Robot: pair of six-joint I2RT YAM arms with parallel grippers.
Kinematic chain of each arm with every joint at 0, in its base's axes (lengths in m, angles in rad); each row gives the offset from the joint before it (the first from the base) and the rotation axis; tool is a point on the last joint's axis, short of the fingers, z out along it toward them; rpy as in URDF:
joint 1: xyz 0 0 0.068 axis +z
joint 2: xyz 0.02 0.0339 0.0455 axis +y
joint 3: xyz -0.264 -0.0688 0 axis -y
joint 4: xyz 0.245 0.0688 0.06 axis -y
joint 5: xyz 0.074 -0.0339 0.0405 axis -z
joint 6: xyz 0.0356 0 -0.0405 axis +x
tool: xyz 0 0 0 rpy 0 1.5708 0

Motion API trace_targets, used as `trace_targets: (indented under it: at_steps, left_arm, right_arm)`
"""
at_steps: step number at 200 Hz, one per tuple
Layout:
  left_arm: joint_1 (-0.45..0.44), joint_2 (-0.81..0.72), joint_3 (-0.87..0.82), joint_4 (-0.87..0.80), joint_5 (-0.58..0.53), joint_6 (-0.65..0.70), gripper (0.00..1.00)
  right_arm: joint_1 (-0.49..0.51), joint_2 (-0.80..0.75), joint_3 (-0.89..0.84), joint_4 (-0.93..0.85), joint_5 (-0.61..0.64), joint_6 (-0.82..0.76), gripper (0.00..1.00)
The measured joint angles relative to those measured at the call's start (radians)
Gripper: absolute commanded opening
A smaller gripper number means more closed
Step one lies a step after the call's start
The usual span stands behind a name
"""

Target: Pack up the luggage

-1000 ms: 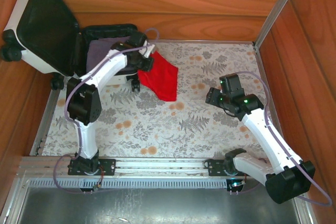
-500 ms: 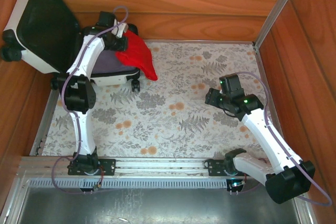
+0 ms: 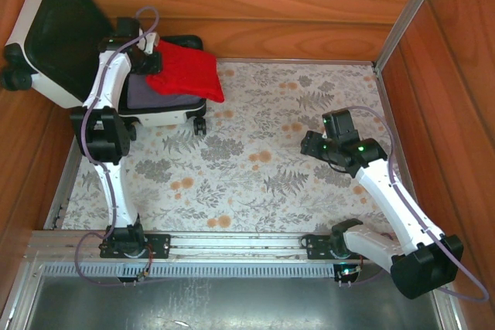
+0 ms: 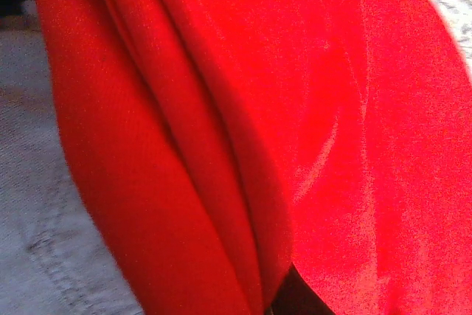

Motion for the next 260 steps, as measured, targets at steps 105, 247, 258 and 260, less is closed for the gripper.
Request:
trace_targets:
  at_steps: [105, 247, 258, 260]
  left_arm:
    - [0.080, 0.010, -0.072, 0.012, -0.085, -0.009, 0.00]
    - [0.117, -0.097, -0.153, 0.055, -0.341, -0.042, 0.82]
    - [0.117, -0.140, -0.156, 0.055, -0.363, -0.046, 0.76]
    - [0.117, -0.150, -0.158, 0.057, -0.365, -0.049, 0.75]
  right_arm:
    - [0.000, -0.004, -0.035, -0.031, -0.011, -0.007, 0.73]
    - [0.000, -0.003, -0.035, -0.042, -0.031, -0.016, 0.72]
    - [0.000, -0.001, -0.035, -0.038, -0.036, -0.016, 0.72]
    - [0.000, 0.000, -0.035, -0.036, -0.038, -0.016, 0.72]
